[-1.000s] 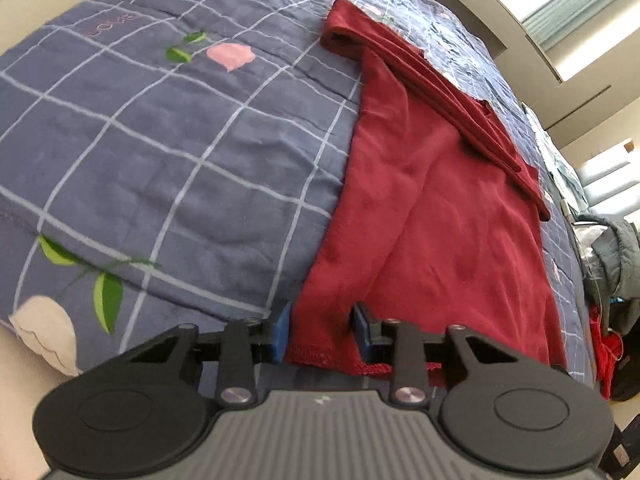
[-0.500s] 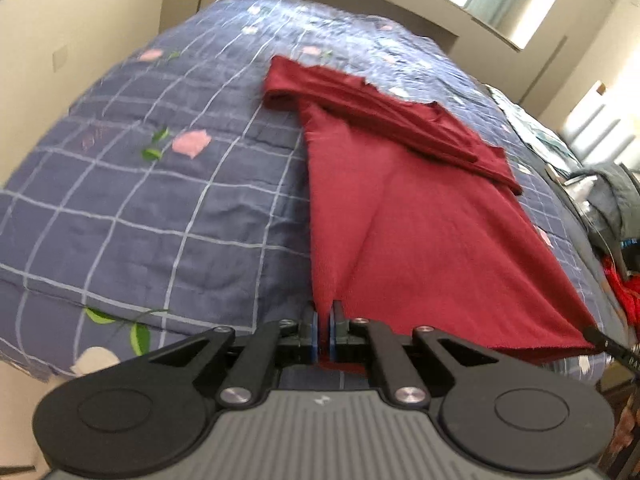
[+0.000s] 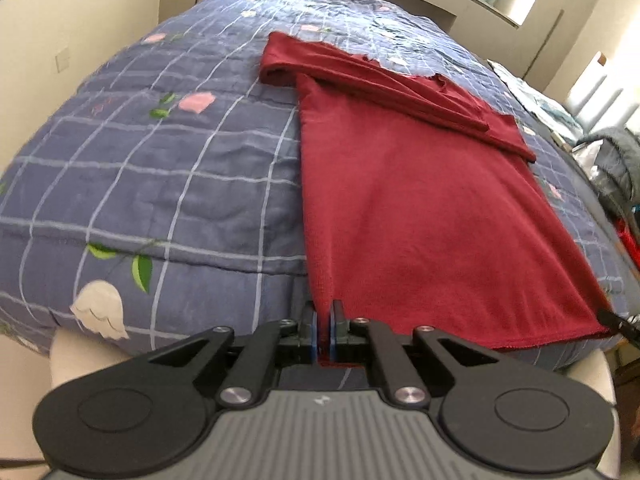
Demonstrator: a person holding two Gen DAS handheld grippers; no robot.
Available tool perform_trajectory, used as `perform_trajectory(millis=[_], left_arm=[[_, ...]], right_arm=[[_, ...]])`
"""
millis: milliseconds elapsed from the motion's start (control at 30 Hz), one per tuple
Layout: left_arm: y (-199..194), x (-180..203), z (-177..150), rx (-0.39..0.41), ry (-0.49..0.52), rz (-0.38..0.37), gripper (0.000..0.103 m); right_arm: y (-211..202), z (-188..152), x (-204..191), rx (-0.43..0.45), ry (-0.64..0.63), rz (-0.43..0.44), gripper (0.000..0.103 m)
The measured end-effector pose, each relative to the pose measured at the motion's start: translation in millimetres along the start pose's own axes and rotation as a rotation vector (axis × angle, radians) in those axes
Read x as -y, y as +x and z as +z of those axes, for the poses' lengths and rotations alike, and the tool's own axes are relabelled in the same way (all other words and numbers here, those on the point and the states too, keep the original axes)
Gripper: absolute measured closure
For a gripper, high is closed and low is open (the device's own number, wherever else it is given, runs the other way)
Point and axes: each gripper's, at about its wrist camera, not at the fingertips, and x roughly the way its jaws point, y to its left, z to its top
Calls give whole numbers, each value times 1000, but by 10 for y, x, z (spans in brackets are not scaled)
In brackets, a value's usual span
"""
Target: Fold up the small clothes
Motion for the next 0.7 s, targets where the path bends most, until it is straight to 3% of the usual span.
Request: perform_trajectory(millis=[333,467,500,533,567,600,633,700], left_arm=[[-56,81,-27,2,35,32,91],[-71,58,-41,-3,33,52,80],[-82,53,-46,-3,34,56,69],[-101,46,-56,-1,34,61,50],[-120,45,-62,3,33,69,40],[-146,45,-71,14,33,84,23],[-175,46,-81,28,37,99,12],[-236,59,-103,64,57,130,4]], right_arm=[[-52,-27,-33,8,-69,-14,95],[-73,-40,-45,10,-85,-25,84],[-87,-43,-46,15,-90,-23,80],[-100,-45,-50,19,-97,-24,75],[-117,-50,-62,25,-111,-27,62],[-132,-52,-77,31,-125,-30,48],[-152,-57,-103,41,-147,-29,42],[-183,-66,-175,58,-201,-14,26]])
